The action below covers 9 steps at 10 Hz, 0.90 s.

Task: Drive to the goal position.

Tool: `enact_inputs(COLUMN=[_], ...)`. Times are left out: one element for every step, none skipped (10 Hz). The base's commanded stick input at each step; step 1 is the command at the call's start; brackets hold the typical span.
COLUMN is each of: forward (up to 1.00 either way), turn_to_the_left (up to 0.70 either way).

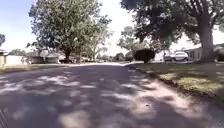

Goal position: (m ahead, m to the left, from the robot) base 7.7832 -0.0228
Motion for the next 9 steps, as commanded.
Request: enact_inputs(forward=[0.70,0.70,0.70,0.70,0.70,0.70,0.70,0.70,0.70], turn_to_the_left=[0.03,0.03,0.03,0.03,0.03,0.03,0.03,0.03,0.03])
